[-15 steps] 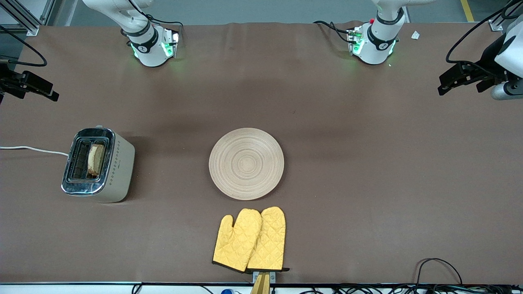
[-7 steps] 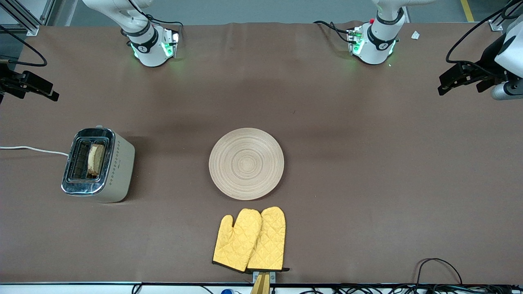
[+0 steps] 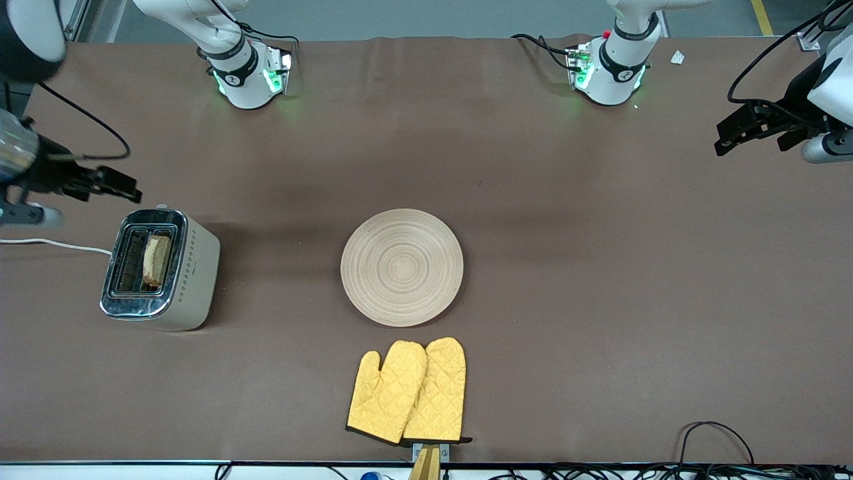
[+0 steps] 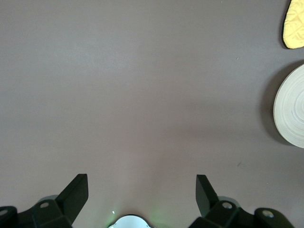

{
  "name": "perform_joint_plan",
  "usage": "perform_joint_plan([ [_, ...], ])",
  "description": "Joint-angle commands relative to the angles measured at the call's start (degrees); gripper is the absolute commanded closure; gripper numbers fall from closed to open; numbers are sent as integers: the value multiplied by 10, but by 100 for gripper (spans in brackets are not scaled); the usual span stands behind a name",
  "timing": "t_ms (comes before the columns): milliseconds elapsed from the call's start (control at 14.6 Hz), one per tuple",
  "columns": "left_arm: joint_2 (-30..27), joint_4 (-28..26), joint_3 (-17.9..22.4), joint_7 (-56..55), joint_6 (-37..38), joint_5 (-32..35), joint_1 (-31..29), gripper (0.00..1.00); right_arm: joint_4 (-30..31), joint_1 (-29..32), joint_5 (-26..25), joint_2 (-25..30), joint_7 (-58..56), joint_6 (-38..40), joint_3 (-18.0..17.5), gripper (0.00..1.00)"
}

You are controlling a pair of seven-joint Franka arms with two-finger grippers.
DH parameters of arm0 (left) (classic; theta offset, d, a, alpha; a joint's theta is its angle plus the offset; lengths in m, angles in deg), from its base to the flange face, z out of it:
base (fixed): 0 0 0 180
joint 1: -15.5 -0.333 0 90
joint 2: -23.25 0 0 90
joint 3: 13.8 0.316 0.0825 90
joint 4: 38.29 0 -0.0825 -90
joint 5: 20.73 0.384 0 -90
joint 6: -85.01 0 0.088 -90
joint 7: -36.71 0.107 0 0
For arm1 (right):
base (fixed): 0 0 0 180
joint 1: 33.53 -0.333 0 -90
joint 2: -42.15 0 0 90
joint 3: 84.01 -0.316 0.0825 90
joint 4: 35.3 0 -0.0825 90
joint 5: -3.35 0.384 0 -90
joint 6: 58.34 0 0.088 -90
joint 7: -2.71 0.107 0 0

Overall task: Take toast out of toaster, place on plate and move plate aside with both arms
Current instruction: 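Move the right gripper down to the toast in the toaster, then grasp the toast slice with the right gripper and lift it out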

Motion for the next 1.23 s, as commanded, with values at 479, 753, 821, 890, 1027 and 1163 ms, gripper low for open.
perform_joint_plan([
  [479,4,7,2,2,1,-1,1,0,97,41,-28,-92,-2,-173,3,0],
  [753,4,7,2,3,1,-1,-3,0,96,41,-25,-107,1,-185,3,83],
  [821,4,7,2,2,1,-1,-3,0,92,39,-23,-107,7,-178,3,99],
  [890,4,7,2,2,1,-1,-3,0,90,40,-21,-106,7,-169,2,100],
  [1027,5,7,2,2,1,-1,-2,0,87,41,-20,-106,7,-166,2,100],
  [1163,5,7,2,2,1,-1,1,0,84,41,-19,-106,7,-165,2,100],
])
